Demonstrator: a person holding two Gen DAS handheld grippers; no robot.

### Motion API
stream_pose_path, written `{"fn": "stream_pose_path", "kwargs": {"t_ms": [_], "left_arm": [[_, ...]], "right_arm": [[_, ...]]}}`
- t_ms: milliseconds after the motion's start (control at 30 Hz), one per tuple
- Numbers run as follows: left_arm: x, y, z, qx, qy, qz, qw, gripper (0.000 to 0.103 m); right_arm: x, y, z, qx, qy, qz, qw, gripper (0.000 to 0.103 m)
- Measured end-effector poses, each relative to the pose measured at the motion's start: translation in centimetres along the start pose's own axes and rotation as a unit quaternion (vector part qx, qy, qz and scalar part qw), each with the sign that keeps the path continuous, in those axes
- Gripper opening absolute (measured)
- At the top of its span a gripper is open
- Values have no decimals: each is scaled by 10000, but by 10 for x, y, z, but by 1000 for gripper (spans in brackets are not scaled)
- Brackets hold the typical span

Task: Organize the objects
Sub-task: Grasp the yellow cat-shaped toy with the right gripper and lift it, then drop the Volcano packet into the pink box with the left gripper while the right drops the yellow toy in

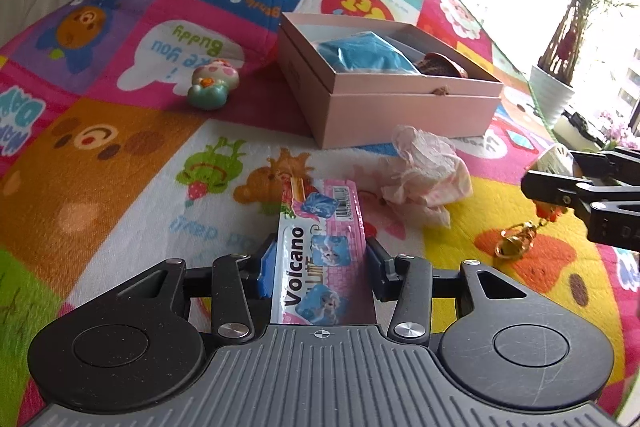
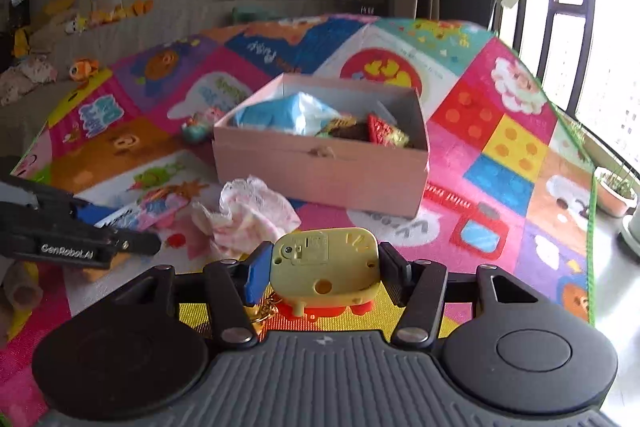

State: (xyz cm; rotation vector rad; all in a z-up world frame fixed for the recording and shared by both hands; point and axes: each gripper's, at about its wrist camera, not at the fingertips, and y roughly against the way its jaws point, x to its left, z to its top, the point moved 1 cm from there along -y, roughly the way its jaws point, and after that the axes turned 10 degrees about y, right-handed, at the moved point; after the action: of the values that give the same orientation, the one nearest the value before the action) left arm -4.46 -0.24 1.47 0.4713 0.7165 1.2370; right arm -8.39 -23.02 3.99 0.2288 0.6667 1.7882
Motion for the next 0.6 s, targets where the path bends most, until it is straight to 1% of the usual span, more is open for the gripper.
{"fn": "stream_pose_path", "kwargs": {"t_ms": [100, 333, 433, 600], "left_arm": [[4, 7, -4, 58, 86, -101, 9999, 49], [0, 13, -10, 108, -14, 44, 9999, 49], [-2, 12, -11, 87, -29, 111, 9999, 49], [2, 14, -11, 51, 106, 56, 9999, 48]], "right_arm": [[-1, -1, -5, 1, -111, 73, 9999, 56], [-7, -12, -28, 216, -339, 17, 9992, 56], [-11, -11, -34, 227, -451, 20, 9987, 57], [-11, -11, -35, 203, -450, -8, 9988, 57]]}}
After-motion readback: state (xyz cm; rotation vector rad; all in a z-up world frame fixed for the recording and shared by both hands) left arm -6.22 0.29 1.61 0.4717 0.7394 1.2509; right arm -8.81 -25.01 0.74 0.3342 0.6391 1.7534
